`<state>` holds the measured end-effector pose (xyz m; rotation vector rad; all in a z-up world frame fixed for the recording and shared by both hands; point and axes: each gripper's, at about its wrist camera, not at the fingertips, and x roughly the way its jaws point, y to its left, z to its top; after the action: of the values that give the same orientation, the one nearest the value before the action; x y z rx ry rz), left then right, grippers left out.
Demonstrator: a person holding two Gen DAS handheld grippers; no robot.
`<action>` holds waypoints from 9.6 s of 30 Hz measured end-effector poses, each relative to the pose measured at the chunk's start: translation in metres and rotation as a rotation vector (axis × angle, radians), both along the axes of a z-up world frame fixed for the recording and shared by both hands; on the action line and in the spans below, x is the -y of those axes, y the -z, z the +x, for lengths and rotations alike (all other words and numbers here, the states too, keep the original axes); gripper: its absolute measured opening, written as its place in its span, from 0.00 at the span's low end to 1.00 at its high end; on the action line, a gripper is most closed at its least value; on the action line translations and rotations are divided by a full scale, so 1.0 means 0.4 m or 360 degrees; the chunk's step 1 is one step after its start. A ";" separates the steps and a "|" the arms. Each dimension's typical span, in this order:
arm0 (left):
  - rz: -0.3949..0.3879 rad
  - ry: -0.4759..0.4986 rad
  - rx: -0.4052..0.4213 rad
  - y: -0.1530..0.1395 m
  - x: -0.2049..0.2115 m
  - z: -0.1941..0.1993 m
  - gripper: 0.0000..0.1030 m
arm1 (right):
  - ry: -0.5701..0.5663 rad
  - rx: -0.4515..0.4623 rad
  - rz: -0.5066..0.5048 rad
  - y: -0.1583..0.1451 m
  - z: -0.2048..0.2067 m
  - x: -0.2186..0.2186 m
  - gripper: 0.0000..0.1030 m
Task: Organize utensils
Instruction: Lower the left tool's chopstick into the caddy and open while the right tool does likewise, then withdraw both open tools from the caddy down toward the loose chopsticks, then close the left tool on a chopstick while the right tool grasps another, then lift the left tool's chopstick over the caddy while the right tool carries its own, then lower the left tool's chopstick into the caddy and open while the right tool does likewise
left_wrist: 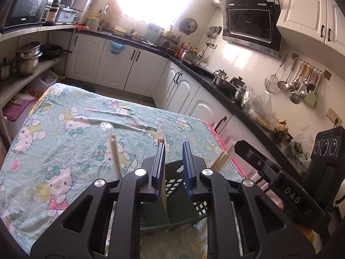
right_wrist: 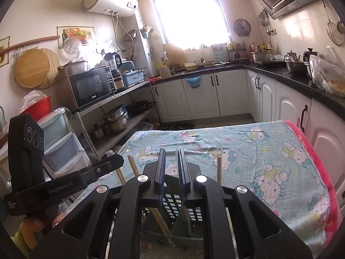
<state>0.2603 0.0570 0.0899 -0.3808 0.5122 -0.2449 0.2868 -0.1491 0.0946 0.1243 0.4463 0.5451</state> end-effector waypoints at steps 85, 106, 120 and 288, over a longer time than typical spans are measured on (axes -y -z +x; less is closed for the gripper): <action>-0.0054 -0.0152 -0.0369 0.262 -0.117 -0.315 0.89 | -0.0043 -0.0356 -0.0340 0.254 -0.282 0.066 0.57; -0.0087 -0.0125 -0.0621 0.387 -0.113 -0.299 0.55 | 0.0031 -0.0466 -0.0279 0.315 -0.272 0.124 0.58; -0.0129 -0.0198 -0.0639 0.414 -0.144 -0.239 0.53 | 0.0110 -0.0659 -0.0297 0.375 -0.211 0.153 0.58; 0.0142 0.0124 0.0224 -0.207 0.125 -0.025 0.00 | 0.0429 0.0437 0.0364 -0.093 -0.028 0.183 0.06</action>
<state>0.2503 0.0070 0.1727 -0.2549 0.3986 -0.3203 0.2754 -0.2222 0.1317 0.3198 0.0947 0.3394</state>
